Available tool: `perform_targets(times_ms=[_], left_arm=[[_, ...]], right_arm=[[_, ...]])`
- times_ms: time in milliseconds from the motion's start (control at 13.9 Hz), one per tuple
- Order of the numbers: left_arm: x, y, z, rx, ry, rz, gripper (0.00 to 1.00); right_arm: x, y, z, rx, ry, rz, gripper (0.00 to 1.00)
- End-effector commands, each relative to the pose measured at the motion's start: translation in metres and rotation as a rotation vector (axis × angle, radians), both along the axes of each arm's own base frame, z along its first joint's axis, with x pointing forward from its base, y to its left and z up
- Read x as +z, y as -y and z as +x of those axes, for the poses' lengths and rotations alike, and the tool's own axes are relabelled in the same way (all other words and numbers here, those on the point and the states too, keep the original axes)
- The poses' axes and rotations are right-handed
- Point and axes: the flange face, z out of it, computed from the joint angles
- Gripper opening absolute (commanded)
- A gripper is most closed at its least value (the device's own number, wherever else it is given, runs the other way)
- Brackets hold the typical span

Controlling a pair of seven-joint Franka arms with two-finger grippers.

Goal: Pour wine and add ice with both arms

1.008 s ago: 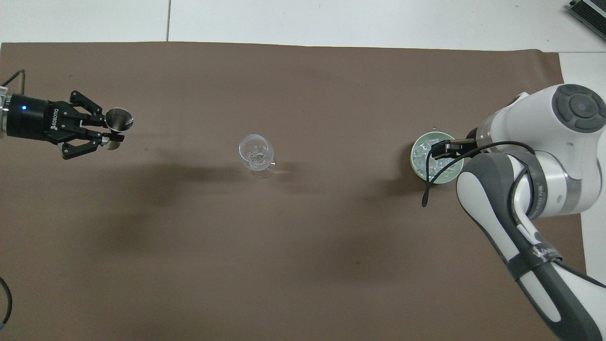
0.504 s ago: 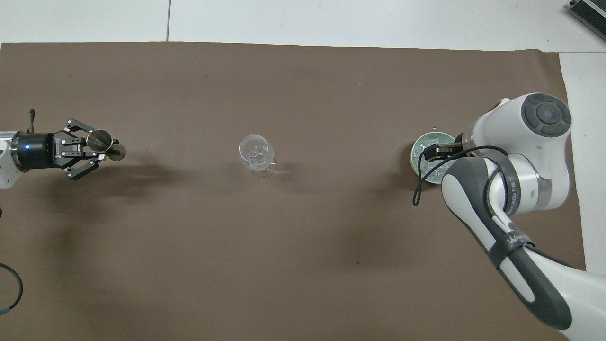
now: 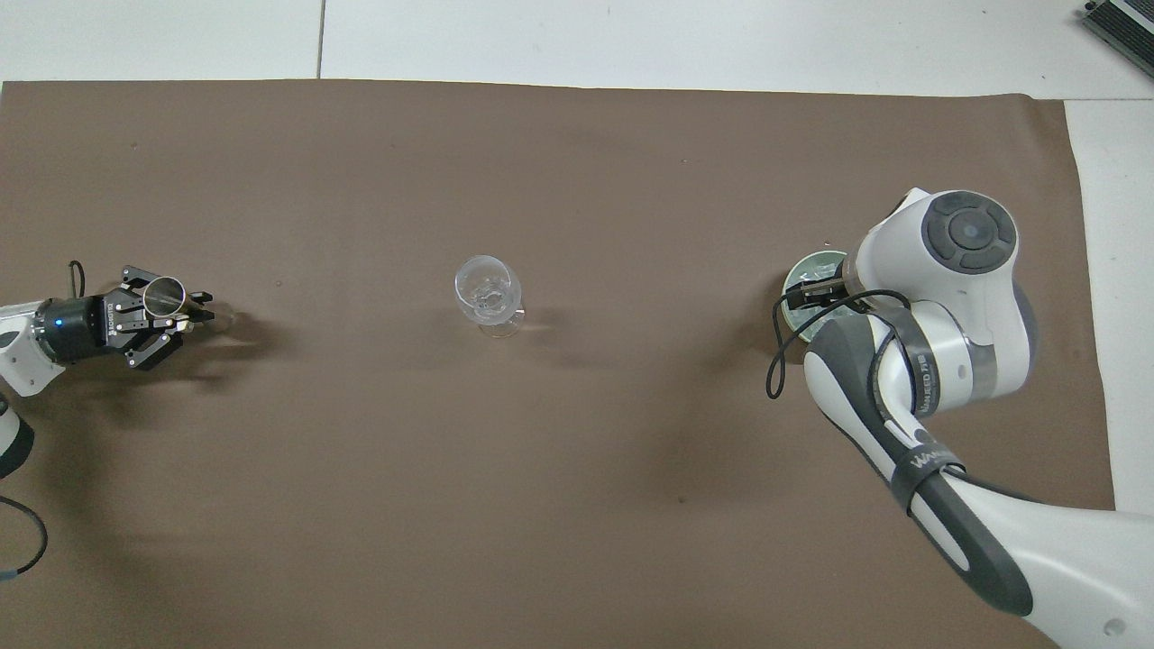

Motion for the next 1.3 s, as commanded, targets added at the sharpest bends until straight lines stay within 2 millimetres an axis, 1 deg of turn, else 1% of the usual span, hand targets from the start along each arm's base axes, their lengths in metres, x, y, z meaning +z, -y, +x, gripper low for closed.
perform_targets(times_ms=[0,144,216,288,360,504,576,792,864,936,1080,1152,1224], left_arm=[[-0.002,0.004,0.0,-0.007,0.014,-0.03,0.0],[-0.005,0.005,-0.002,-0.014,0.006,-0.029,0.0],[-0.006,0.004,-0.002,-0.018,0.002,-0.021,0.0],[-0.009,0.004,-0.004,-0.025,-0.006,-0.007,0.0],[-0.011,0.001,-0.005,-0.031,-0.013,0.013,0.0],[-0.015,-0.001,-0.005,-0.028,-0.012,0.038,0.0],[-0.021,-0.001,-0.007,-0.029,-0.019,0.041,0.0],[-0.026,0.0,-0.008,-0.036,-0.025,0.05,0.0],[-0.027,-0.001,-0.008,-0.035,-0.025,0.05,0.0],[-0.03,-0.002,-0.007,-0.034,-0.027,0.048,0.0],[-0.029,-0.002,-0.007,-0.034,-0.024,0.049,0.0],[-0.028,-0.003,-0.007,-0.035,-0.023,0.051,0.0],[-0.028,-0.003,-0.006,-0.034,-0.023,0.05,0.0]], right_arm=[[-0.002,0.004,-0.001,0.035,0.012,-0.024,0.83],[-0.002,0.004,-0.001,0.035,0.014,-0.023,0.69],[-0.002,0.003,0.0,0.034,0.019,-0.022,0.66],[-0.001,0.002,0.0,0.037,0.02,-0.023,0.58],[0.0,0.001,0.002,0.036,0.025,-0.022,0.57],[-0.001,0.002,0.002,0.034,0.031,-0.02,0.57],[-0.001,0.0,0.004,0.038,0.046,-0.016,0.57],[-0.003,0.001,0.003,0.036,0.05,-0.013,0.56],[-0.004,0.0,0.003,0.03,0.05,-0.011,0.51],[-0.003,0.0,0.003,0.029,0.05,-0.011,0.51],[-0.004,0.0,0.003,0.029,0.048,-0.011,0.49],[-0.004,0.001,0.003,0.025,0.048,-0.01,0.33],[-0.004,0.0,0.003,0.025,0.047,-0.01,0.24]])
